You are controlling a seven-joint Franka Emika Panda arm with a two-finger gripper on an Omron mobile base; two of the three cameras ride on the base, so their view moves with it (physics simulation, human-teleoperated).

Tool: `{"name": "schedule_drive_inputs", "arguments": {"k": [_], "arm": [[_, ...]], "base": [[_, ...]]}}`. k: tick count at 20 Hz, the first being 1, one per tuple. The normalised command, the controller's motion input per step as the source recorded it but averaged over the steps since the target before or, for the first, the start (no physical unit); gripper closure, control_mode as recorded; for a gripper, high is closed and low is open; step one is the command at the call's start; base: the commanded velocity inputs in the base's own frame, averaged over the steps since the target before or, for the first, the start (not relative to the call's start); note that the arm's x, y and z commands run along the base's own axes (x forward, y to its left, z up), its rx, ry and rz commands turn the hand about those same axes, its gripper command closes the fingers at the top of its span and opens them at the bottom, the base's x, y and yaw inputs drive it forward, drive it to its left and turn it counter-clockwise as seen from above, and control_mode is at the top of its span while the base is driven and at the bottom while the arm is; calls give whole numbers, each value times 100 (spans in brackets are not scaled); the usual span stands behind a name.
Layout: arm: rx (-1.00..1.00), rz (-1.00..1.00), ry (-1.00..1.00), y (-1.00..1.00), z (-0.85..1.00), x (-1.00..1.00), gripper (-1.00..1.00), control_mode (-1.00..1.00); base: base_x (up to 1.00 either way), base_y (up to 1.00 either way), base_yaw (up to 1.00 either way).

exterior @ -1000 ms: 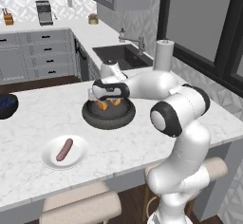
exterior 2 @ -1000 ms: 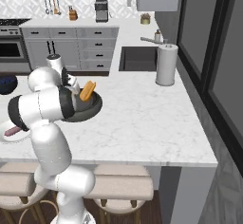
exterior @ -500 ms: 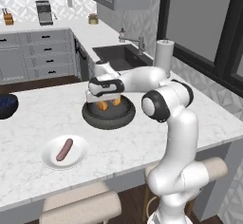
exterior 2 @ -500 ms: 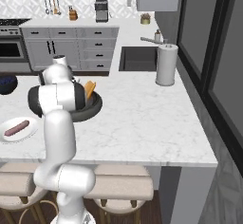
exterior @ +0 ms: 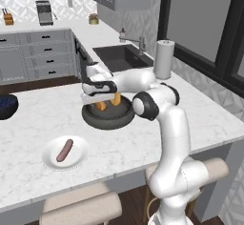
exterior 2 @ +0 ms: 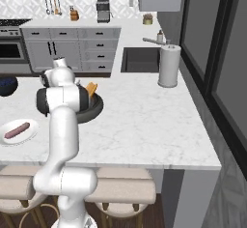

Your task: Place one bun and one sausage from the bowl on each plate.

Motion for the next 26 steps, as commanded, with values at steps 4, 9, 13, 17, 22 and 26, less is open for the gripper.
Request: {"name": "schedule_drive_inputs", "arguments": {"k": [4,9,13,17,22,26], "arm": [[-1,-1,0,0,-26,-3,-100,-100],[-1,-5,-5,-10,-33,-22,100,-100],[-1,0,-12,0,-5,-13,100,-100],[0,-7,-36,-14,54,-87,100,-100],[3,-8,-42,-12,84,-100,100,-100],[20,-13,-15,12,56,-100,100,-100]], "base": [[0,0,0],[0,0,0],[0,0,0],[0,0,0],[0,0,0],[0,0,0]]}}
